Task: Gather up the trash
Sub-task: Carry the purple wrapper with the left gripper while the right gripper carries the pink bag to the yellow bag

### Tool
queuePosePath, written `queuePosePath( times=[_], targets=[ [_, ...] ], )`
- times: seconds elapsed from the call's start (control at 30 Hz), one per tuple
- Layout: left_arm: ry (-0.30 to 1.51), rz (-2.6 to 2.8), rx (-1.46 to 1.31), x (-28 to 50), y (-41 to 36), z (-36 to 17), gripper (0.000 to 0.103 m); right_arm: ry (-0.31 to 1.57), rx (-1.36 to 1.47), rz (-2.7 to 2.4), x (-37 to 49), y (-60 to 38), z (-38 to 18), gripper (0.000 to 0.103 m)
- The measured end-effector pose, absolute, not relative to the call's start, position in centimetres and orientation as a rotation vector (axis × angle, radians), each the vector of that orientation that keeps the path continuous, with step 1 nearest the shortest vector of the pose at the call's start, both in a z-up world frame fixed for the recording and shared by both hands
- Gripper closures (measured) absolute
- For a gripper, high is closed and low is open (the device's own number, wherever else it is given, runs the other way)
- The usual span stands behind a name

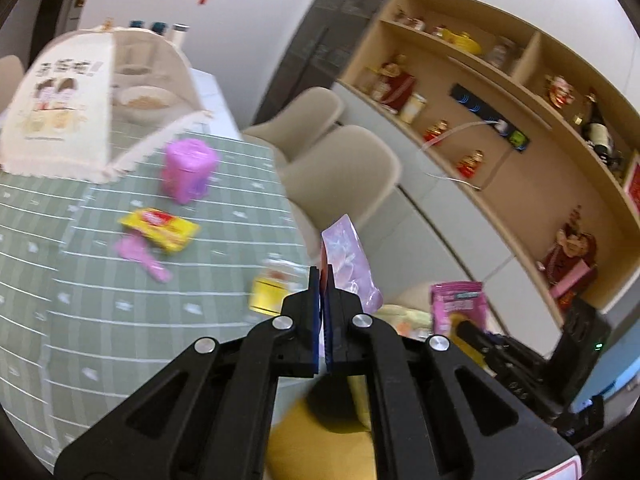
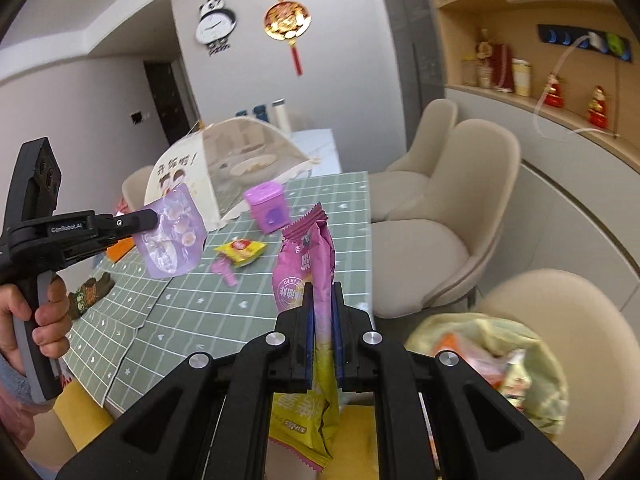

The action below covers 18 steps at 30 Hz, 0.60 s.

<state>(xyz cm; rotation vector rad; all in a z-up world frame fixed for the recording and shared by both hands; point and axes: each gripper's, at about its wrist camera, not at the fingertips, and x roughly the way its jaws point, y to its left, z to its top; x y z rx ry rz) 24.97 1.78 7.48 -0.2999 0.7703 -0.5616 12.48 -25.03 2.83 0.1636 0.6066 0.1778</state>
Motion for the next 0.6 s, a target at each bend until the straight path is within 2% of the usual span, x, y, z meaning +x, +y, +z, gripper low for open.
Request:
queuePosePath(
  times=[0.33,0.6],
  targets=[
    [0.820,-0.627,-0.290,20.4,-8.1,6.3,0.102,0.584,0.157,0.142,9.1,-33.4,1.9,0.094],
    [0.883,-0.629,-0.276,19.8,-11.4,4.8,0.102,0.635,0.191,0.097,9.3,-38.0,-0.6,0.094]
  ],
)
